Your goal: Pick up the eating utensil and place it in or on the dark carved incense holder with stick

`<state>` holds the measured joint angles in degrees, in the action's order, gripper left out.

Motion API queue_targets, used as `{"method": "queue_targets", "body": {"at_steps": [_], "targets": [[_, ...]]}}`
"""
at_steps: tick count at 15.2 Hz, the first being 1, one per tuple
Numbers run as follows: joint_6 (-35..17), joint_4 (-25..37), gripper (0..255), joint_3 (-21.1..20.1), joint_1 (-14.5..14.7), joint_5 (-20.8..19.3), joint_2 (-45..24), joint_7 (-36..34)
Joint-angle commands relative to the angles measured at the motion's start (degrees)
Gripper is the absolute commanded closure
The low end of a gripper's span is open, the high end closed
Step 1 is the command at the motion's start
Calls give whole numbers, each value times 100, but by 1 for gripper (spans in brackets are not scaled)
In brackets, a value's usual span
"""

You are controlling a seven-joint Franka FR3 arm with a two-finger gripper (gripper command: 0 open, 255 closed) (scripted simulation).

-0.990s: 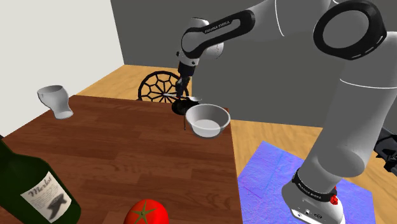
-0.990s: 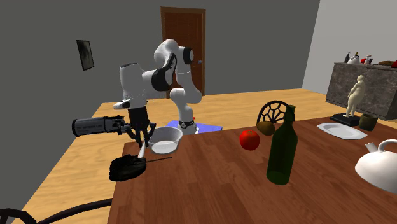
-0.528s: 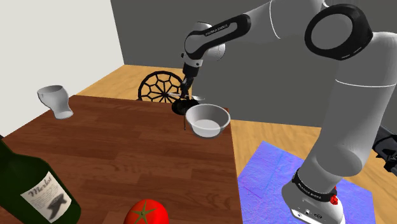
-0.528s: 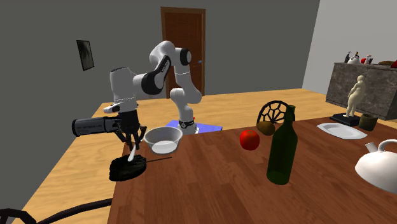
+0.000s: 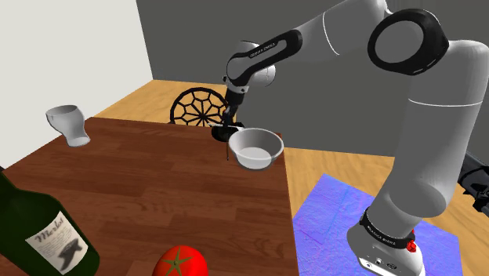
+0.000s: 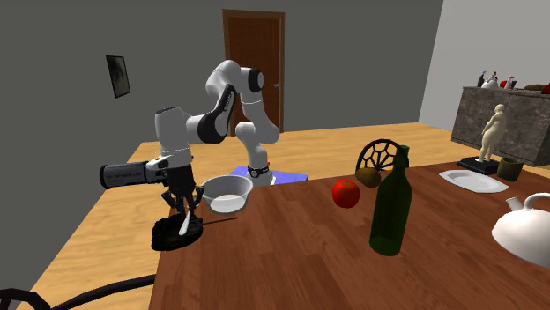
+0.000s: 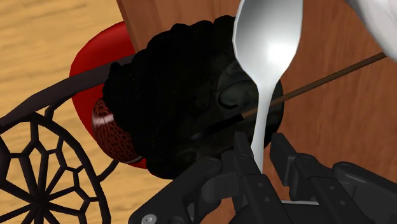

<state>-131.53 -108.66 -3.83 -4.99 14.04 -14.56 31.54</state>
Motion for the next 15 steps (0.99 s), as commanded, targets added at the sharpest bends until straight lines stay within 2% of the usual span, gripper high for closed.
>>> {"method": "queue_targets", "body": {"at_steps": [1,11,12,15], "targets": [[-127,-58,255,-4,-3,21,-70,40],[-239,-109,255,-10,-3,40,-134,70],[-239,-109,0,-10,-3,40,-134,70],[-239,-109,0,-10,-3,40,-134,70]]}}
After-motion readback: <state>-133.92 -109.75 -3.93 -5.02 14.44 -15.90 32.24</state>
